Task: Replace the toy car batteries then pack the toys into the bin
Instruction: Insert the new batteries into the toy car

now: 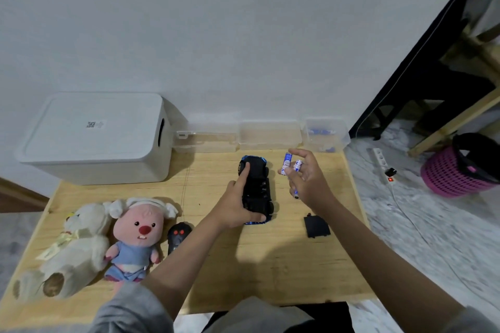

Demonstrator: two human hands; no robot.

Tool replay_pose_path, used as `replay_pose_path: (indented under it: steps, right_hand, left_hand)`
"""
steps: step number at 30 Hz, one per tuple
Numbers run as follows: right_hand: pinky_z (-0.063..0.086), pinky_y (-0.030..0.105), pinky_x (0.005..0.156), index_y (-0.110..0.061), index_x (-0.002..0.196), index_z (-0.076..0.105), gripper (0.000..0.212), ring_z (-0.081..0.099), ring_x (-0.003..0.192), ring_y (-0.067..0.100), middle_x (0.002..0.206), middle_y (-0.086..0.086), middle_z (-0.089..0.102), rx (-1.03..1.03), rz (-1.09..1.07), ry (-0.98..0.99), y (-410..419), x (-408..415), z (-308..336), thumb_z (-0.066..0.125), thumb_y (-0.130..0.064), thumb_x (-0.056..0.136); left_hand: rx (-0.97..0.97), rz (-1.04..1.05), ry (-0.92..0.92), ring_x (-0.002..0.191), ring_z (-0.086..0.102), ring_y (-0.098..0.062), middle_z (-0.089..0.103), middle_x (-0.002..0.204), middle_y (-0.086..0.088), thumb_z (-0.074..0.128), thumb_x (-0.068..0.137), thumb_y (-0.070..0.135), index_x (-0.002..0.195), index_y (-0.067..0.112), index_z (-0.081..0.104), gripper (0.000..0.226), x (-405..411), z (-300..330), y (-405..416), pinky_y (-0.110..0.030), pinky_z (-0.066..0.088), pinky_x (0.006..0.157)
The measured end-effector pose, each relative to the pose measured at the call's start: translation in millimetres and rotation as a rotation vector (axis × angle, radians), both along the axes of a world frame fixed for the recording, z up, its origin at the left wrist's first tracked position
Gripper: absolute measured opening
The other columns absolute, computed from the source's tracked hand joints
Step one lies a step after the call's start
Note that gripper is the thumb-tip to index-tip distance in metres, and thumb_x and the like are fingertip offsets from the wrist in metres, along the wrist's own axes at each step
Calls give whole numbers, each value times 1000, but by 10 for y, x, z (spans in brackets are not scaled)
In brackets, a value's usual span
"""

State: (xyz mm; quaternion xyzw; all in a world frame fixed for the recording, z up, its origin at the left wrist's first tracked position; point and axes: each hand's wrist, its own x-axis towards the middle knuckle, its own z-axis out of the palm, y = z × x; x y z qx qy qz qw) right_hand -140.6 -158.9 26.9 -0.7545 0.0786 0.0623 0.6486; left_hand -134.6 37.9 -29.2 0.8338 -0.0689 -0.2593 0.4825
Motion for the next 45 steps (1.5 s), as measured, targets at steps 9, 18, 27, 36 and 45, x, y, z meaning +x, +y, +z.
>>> replay_pose_path:
  steps: [9,18,27,36,45]
  right_hand:
    - [39,29,48,-21,124,50,33,45,49,10,84,-2,67,100,-40,-57,97,-91,250,54,-7,94]
    - [28,21,39,-10,112,56,19,34,45,10,78,9,57,349,-93,212,101,54,371,43,-7,98]
    - [33,23,43,-11,88,61,21,39,50,11,69,3,54,-102,-9,123,113,238,483,47,-22,99]
    - [34,15,48,-12,76,48,22,42,52,5,59,-7,47,-570,-21,-276,192,399,484,54,-22,95]
    - [46,35,54,-5,73,48,29,58,62,25,72,11,64,-479,-177,-343,244,483,391,58,-24,92]
  left_hand:
    - [-142,56,-111,115,45,-14,39,121,-4,88,57,18,145,50,-5,132,-19,240,-82,-28,41,102]
    - [-236,90,-144,116,51,-4,44,126,6,88,58,9,149,43,2,130,37,370,-108,-13,47,86]
    - [-333,189,-153,119,53,-20,46,125,16,91,56,11,145,42,21,118,79,495,-126,-14,51,81]
    - [-305,183,-214,116,54,-18,46,130,14,94,50,20,135,56,26,114,177,611,-230,-26,54,86]
    - [-372,261,-228,114,57,-14,46,133,10,93,52,16,143,42,25,117,182,630,-373,-29,55,88]
